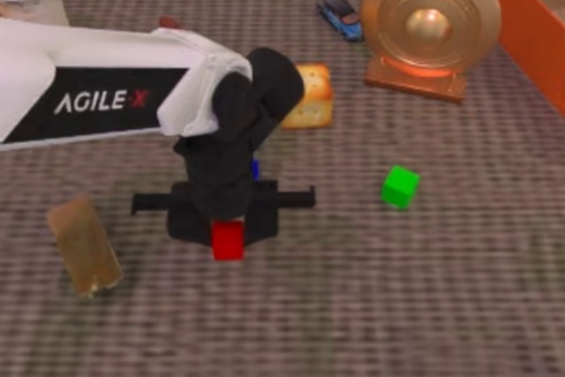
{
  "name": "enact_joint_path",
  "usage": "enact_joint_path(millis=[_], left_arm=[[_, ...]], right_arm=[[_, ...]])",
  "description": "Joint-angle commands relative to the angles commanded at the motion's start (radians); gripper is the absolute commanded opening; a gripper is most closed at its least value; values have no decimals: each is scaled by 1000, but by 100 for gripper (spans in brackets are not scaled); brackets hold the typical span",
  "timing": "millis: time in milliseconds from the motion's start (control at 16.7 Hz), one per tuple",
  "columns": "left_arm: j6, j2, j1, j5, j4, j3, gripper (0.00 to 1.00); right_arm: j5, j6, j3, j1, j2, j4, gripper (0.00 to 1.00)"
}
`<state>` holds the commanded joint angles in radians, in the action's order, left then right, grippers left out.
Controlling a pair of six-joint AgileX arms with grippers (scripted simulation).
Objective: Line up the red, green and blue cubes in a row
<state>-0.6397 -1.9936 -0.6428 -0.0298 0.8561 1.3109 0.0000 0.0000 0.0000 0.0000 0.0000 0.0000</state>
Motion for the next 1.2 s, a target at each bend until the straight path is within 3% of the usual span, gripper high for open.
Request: enact_joint_path(millis=[180, 960, 1200], left_arm=[[0, 0, 0, 0, 0, 0, 0], [0, 0, 0, 0, 0, 0, 98], [0, 0, 0, 0, 0, 0, 100]], right_arm=[[0, 0, 0, 0, 0, 0, 100], [0, 0, 0, 0, 0, 0, 100], [0, 0, 0, 0, 0, 0, 100]])
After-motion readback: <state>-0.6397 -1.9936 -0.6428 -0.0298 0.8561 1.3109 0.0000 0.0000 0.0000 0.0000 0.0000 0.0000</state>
